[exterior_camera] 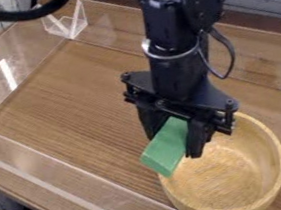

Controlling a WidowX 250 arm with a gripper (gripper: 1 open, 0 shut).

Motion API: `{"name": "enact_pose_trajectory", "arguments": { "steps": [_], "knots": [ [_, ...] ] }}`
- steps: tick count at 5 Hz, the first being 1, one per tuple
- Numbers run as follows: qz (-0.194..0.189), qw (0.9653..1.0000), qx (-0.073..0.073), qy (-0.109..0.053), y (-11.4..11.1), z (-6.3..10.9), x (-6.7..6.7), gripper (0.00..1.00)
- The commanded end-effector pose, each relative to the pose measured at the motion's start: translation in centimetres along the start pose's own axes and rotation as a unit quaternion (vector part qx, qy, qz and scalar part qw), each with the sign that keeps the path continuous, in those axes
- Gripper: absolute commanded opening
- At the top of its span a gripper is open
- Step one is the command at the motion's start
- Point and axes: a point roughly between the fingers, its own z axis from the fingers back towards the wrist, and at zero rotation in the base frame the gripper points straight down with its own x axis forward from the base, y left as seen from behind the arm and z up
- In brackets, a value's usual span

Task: Remove the green block from inside the brown bowl and put it on the table

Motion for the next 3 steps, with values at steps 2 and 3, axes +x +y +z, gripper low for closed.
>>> {"name": "enact_pose_trajectory", "arguments": {
  "steps": [2,3],
  "knots": [
    [0.003,0.9996,-0.004,-0.028,0.4,1.23,0.55,0.0],
    [0.001,0.9996,-0.004,-0.029,0.53,1.18,0.54,0.0]
  ]
}}
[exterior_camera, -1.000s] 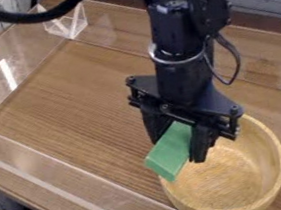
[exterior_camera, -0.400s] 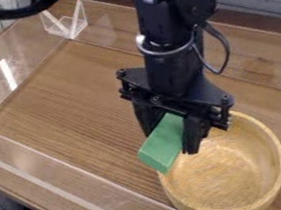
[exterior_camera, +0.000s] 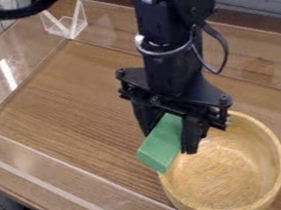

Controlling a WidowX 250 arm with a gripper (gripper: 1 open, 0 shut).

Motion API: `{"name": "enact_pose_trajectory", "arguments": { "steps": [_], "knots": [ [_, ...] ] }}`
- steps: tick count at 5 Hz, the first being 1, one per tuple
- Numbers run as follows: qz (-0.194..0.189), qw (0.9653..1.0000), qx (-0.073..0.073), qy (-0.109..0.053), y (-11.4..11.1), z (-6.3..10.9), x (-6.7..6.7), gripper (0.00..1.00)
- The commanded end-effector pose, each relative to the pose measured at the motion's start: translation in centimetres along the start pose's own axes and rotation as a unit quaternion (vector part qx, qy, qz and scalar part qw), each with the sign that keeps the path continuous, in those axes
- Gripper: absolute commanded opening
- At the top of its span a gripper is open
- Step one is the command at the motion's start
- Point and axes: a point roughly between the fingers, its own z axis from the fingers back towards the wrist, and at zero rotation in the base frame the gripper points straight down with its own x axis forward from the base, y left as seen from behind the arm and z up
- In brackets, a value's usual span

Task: Remove the green block from inside the brown bowl and put it on the table

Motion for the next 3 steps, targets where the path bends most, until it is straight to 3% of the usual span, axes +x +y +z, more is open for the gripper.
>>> {"name": "enact_pose_trajectory", "arguments": {
  "steps": [1,3],
  "knots": [
    [-0.001,0.9996,-0.004,-0.027,0.26,0.99,0.46,0.0],
    [-0.006,0.9995,-0.005,-0.03,0.5,0.98,0.5,0.0]
  ]
}}
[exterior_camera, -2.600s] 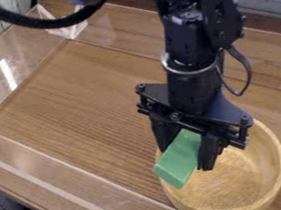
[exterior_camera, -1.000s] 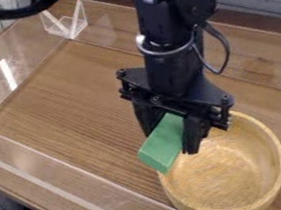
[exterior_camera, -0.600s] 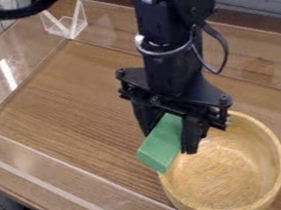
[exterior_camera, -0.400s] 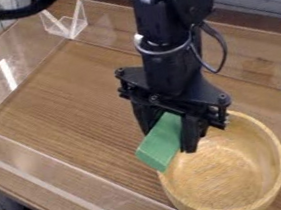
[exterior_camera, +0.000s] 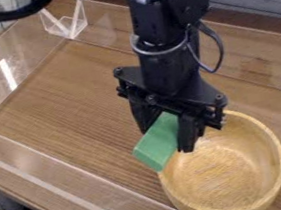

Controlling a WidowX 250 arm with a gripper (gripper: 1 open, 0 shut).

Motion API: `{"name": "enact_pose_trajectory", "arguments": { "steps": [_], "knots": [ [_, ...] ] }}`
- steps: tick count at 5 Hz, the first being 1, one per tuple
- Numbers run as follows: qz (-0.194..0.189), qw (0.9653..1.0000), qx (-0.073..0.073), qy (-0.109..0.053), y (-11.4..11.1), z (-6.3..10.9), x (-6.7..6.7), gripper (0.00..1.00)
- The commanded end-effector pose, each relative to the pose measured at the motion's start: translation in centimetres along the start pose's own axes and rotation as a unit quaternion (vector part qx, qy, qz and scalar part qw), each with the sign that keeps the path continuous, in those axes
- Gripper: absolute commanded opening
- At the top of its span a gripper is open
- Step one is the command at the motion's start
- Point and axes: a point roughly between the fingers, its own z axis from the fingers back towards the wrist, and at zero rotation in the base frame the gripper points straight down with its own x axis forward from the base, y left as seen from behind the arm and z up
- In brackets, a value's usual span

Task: Remove the green block from inside the brown bowl and put it on the table

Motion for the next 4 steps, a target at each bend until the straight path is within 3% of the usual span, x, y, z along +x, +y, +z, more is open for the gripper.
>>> {"name": "enact_pose_trajectory", "arguments": {
  "steps": [1,4],
  "knots": [
    [0.0,0.9997,-0.004,-0.024,0.18,0.91,0.47,0.0],
    [-0.009,0.9995,-0.005,-0.029,0.51,1.06,0.56,0.0]
  ]
}}
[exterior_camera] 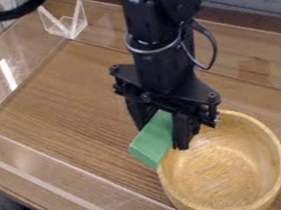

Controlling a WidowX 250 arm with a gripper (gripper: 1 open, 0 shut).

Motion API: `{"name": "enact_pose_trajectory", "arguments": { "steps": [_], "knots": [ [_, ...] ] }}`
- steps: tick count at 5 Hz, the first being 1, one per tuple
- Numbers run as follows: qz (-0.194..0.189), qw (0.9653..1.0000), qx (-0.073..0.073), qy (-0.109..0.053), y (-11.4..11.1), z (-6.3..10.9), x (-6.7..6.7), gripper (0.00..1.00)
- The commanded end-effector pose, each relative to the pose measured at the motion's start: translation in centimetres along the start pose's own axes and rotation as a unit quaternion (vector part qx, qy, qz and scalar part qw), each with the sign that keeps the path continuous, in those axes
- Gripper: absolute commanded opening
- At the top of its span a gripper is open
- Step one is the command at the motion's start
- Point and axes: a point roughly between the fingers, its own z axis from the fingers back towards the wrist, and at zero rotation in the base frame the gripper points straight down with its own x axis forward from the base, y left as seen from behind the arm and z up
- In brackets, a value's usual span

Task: Remove the green block from inside the brown bowl and put it on the table

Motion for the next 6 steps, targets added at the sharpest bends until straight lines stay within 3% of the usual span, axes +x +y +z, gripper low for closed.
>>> {"name": "enact_pose_trajectory", "arguments": {
  "steps": [1,6],
  "knots": [
    [0.0,0.9996,-0.003,-0.026,0.21,1.06,0.54,0.0],
    [-0.012,0.9994,-0.005,-0.033,0.74,1.12,0.89,0.0]
  ]
}}
